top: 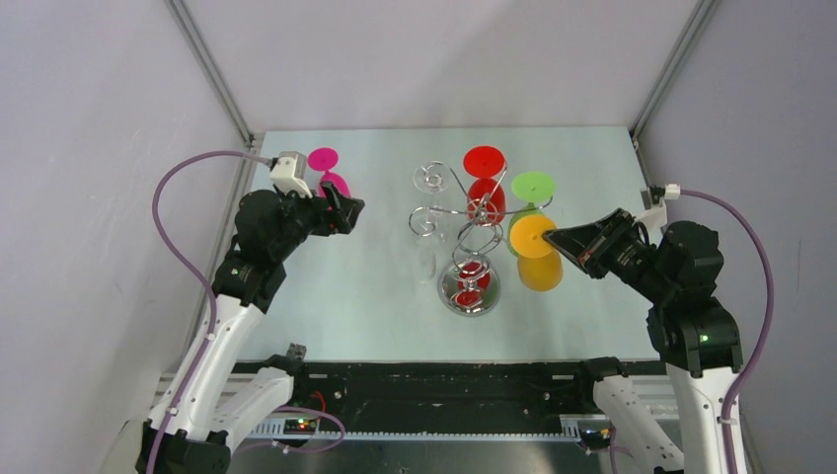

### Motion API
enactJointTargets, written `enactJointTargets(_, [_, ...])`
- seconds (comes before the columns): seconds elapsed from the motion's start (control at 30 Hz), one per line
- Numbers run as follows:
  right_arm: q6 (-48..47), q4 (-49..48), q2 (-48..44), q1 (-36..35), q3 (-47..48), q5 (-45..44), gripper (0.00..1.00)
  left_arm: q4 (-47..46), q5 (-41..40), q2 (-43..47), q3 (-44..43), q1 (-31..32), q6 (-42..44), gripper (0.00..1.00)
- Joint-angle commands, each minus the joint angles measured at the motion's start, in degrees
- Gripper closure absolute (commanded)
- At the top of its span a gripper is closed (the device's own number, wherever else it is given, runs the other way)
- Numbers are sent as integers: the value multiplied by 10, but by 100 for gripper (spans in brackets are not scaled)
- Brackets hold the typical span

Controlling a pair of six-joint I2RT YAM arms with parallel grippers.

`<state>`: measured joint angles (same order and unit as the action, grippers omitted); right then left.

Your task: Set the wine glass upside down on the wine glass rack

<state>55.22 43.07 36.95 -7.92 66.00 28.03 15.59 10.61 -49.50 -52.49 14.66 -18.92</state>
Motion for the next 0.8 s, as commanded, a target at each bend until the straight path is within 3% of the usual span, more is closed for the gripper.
enactJointTargets(0.0, [-6, -5, -3, 15, 2, -21, 100, -15, -8, 2, 0, 0, 17, 14])
enactJointTargets(0.77, [-1, -60, 45, 20, -23, -23, 99, -15, -8, 3, 2, 1, 17, 14])
